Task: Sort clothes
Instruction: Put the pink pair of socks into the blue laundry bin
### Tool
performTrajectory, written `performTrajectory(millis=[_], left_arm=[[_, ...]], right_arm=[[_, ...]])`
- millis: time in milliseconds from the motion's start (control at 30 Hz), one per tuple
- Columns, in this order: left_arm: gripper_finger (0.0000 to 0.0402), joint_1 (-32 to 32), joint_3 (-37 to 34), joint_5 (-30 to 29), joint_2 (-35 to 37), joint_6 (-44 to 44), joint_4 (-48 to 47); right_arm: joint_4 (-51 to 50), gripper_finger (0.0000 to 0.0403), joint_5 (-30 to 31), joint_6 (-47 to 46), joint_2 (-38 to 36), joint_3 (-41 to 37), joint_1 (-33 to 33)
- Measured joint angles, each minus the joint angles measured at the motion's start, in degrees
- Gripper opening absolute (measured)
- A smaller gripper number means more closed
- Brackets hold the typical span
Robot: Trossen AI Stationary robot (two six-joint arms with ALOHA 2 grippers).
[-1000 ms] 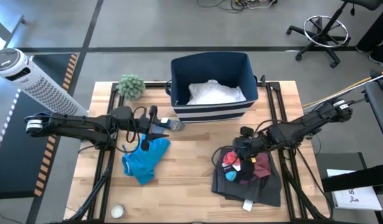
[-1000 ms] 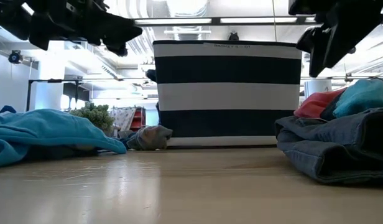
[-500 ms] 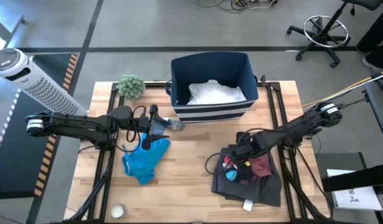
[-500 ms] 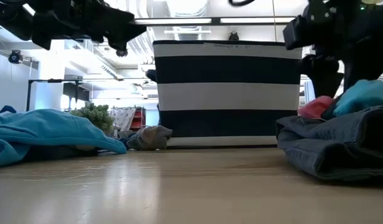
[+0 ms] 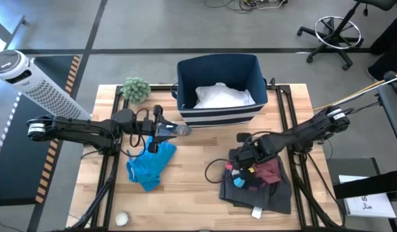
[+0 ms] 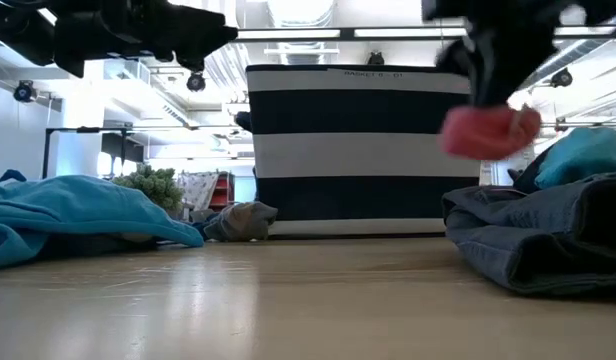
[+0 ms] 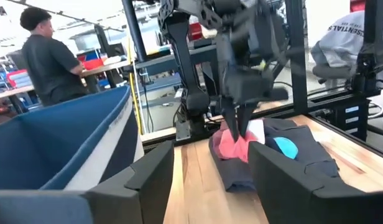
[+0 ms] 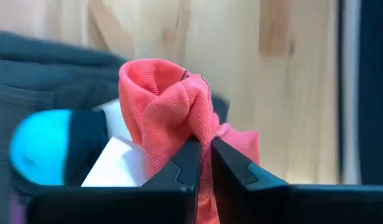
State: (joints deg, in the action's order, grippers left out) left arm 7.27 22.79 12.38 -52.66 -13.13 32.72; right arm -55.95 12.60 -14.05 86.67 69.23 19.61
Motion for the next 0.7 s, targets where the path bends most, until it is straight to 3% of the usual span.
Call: performTrajectory(millis=[133,367,433,567,700], left_arm=[[0.0185,0.0,-0.01,0.07,-0.32,0.23,1.61],[0.0181,-0.11,-0.01,0.13,-2.36,0.44,2.02],[0.0183,-0.11,-0.01,0.13,-2.89,0.44,2.27],[0.0189,-0.11,-0.01,0.13,-3.54,0.37,3.07],[0.0192,-0.11,0.0,0.14,-3.31,0.55,4.28]], right_arm=[[-0.57,0.0021,4.93,6.68,-0.7,6.34,-1.05],[-0.1,0.0004,26.64,14.46,-1.2,17.46,-6.06],[1.78,0.0004,29.78,17.59,-1.2,19.77,-8.66],[6.37,0.0004,26.48,25.23,-1.2,23.33,-15.69],[8.6,0.0004,16.53,28.8,-1.2,25.96,-25.16]])
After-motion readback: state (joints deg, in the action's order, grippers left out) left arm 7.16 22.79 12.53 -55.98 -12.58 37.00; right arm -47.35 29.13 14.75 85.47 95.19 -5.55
